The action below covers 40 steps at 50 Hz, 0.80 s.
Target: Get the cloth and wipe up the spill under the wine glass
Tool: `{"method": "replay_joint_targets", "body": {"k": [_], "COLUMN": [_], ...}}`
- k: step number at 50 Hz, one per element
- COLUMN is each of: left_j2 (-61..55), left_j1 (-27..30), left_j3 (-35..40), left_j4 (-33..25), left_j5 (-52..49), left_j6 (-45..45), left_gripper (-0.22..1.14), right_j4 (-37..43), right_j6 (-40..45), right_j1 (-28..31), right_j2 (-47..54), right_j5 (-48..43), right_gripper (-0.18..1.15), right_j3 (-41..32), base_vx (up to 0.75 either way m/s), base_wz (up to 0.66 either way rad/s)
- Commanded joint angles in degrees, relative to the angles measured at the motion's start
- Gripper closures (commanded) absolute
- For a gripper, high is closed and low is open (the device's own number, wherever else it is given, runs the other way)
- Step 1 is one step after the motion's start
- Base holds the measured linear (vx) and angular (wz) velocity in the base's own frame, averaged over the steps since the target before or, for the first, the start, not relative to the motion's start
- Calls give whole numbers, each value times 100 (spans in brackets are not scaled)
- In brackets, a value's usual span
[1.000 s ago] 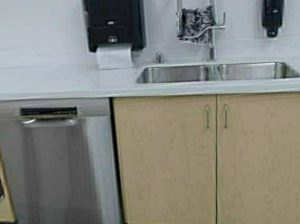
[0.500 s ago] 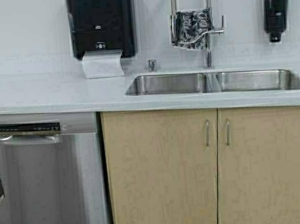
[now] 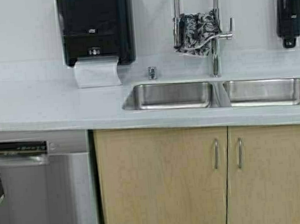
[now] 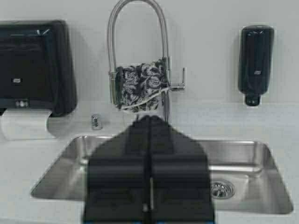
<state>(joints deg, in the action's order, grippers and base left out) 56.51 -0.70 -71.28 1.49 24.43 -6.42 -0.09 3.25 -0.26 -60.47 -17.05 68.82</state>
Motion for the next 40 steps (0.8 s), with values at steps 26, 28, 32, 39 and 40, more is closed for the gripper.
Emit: {"method": "replay_joint_targets", "body": {"k": [26,28,32,39,40], "left_j2": [571,615,738,940,958], "left_j1": [9,9,9,9,9], "left_j3": [-9,-26,-62,-114,-123], "left_j4": [70,70,53,35,26], "left_j5": [-211,-264,-387,-448,-448], "left_j6": [-44,-53,-70,-70,-70], "left_gripper": [89,89,89,89,89], "right_j4": [-44,-44,-44,-44,-44], "right_j6": [44,44,44,44,44], "right_j1": [1354,1459,1617,1828,1837], "right_j2": [615,773,1072,1679,1775], "right_j5": [1239,1239,1239,1143,1090], "right_gripper": [91,91,91,91,91], "right_j3": [-1459,-1538,-1661,-1793,-1811], "base_vx": [31,31,30,28,28], "base_wz": [-6,-8,-7,-4,-2]}}
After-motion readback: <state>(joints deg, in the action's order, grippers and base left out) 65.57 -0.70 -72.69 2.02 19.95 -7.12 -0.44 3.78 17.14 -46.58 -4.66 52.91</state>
